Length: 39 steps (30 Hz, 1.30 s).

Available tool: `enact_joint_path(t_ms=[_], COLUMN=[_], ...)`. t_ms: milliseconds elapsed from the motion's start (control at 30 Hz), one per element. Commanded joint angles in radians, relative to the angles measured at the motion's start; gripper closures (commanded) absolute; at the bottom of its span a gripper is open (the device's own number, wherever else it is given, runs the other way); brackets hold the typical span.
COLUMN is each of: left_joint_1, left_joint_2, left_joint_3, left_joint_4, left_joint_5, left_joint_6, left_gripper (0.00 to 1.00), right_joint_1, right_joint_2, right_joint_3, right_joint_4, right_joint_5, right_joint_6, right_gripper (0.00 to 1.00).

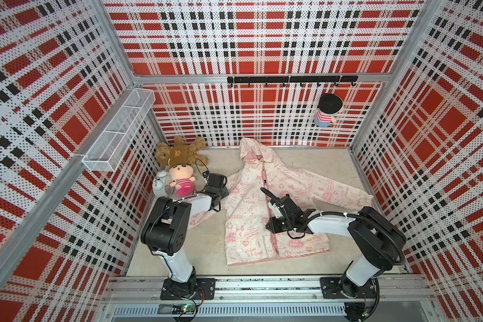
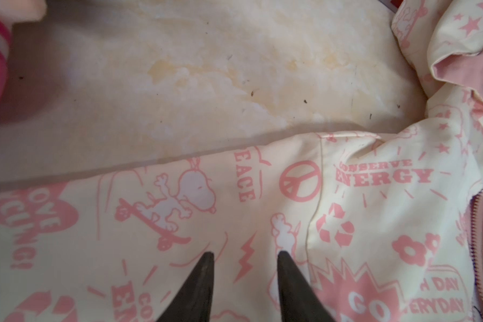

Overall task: Unzip the jacket
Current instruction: Smooth out the jacket at the center of the board.

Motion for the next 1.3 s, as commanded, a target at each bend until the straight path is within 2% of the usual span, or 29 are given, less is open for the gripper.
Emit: enact_joint_path(t_ms=[0, 200, 533, 633, 733, 833, 1000, 1200, 1267], left_joint_1=[0.038, 0.053, 0.103, 0.115, 0.119, 0.116, 0.094, 0.018, -0.041], left_joint_2=[0.0, -0.007, -0.061, -0.115, -0.198, -0.302, -0.424, -0.3, -0.232], left_joint_3=[-0.031, -0.068, -0.135, -0.154, -0.175, -0.196, -0.2, -0.044, 0.006], left_joint_4=[0.056, 0.072, 0.081, 0.072, 0.068, 0.088, 0.155, 0.108, 0.106], left_joint_5=[0.027, 0.002, -0.04, -0.065, -0.1, -0.126, -0.097, -0.038, -0.02], left_joint_6=[-0.023, -0.021, 0.001, 0.013, 0.03, 0.051, 0.048, 0.045, 0.047], left_gripper=[0.6, 0.62, 0.65, 0.66, 0.64, 0.57, 0.49, 0.41, 0.39], right_joint_1=[0.016, 0.042, 0.198, 0.2, 0.184, 0.122, -0.117, -0.324, -0.371], right_joint_2=[-0.037, -0.085, -0.084, -0.127, -0.182, -0.228, -0.26, -0.102, -0.048], right_joint_3=[-0.064, -0.155, -0.246, -0.195, -0.078, 0.039, 0.181, 0.344, 0.372], right_joint_4=[-0.054, -0.043, 0.082, 0.001, -0.162, -0.301, -0.333, -0.31, -0.286], right_joint_5=[0.064, 0.081, 0.053, 0.087, 0.167, 0.219, 0.189, 0.148, 0.136], right_joint_6=[0.03, 0.061, 0.204, 0.171, 0.082, -0.015, -0.161, -0.243, -0.246], right_gripper=[0.79, 0.8, 0.81, 0.8, 0.77, 0.74, 0.67, 0.58, 0.56])
